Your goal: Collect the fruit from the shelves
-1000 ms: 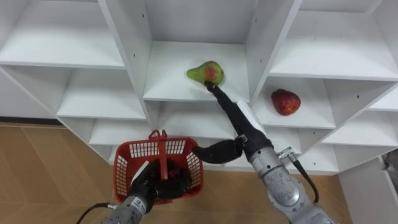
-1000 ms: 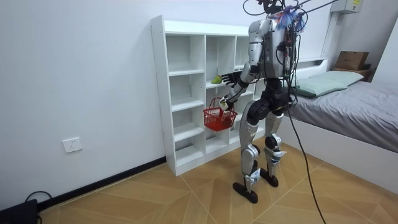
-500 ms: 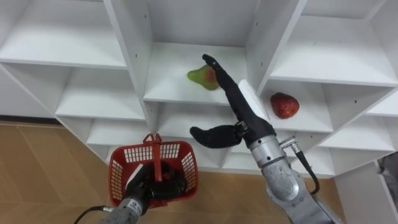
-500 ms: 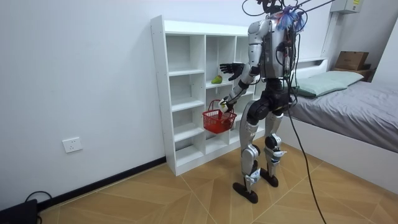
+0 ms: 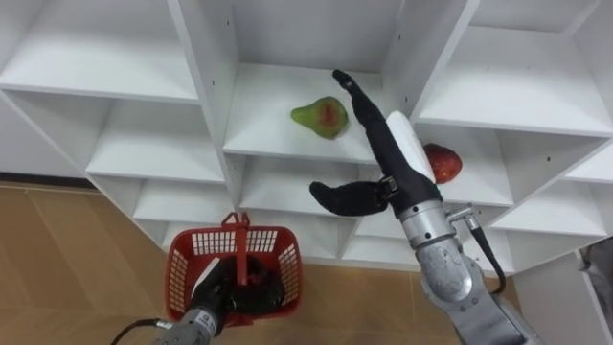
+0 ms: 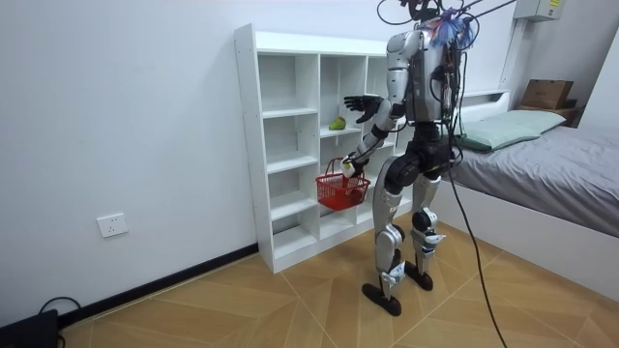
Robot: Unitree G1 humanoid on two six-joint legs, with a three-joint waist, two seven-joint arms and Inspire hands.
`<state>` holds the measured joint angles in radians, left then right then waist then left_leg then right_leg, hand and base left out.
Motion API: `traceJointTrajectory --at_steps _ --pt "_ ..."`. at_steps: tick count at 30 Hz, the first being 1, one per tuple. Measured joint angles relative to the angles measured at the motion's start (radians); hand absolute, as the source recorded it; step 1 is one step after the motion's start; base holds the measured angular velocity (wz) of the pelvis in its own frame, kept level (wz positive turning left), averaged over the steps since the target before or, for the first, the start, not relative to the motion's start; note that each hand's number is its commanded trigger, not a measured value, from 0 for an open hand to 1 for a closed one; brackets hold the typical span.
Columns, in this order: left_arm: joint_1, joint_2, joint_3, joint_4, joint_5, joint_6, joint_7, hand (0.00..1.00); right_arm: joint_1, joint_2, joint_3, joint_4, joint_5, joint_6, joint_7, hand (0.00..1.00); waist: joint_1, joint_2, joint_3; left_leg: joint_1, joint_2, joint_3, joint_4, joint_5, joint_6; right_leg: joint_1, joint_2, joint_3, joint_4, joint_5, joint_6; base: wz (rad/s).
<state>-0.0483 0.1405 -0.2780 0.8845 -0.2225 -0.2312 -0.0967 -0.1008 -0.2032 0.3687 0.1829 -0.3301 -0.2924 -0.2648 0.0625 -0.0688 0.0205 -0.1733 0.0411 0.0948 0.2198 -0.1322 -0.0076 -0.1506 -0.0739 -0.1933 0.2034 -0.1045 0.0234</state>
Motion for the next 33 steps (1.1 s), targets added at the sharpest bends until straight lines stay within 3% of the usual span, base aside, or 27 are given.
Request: traceJointTrajectory --at_steps 14,24,33 --pt "-0.006 -0.007 0.045 -0.001 -0.002 0.001 -0.001 1.0 -0.038 0.0 -0.012 0.055 0.013 0.0 -0.039 0.0 0.0 -0.011 0.0063 -0.001 -0.001 -0.002 -0.007 0.0 0.0 -0.001 0.0 -0.003 -0.005 -0.001 0.001 0.0" --pt "-0.011 -0.003 0.056 0.0 0.0 0.001 0.0 1.0 -0.068 -0.002 -0.019 0.119 0.017 -0.025 -0.072 0.0 0.01 -0.013 0.0065 -0.008 -0.001 -0.009 -0.01 0.0 0.0 -0.001 0.0 -0.011 -0.016 -0.001 0.001 0.02" --pt "-0.013 -0.001 0.075 0.0 0.0 0.019 0.006 1.0 -0.069 -0.011 -0.023 0.13 0.02 -0.017 -0.083 0.0 0.025 -0.012 0.0067 -0.006 -0.001 -0.014 -0.008 0.001 -0.001 0.006 0.0 -0.02 -0.015 0.0 -0.001 0.01"
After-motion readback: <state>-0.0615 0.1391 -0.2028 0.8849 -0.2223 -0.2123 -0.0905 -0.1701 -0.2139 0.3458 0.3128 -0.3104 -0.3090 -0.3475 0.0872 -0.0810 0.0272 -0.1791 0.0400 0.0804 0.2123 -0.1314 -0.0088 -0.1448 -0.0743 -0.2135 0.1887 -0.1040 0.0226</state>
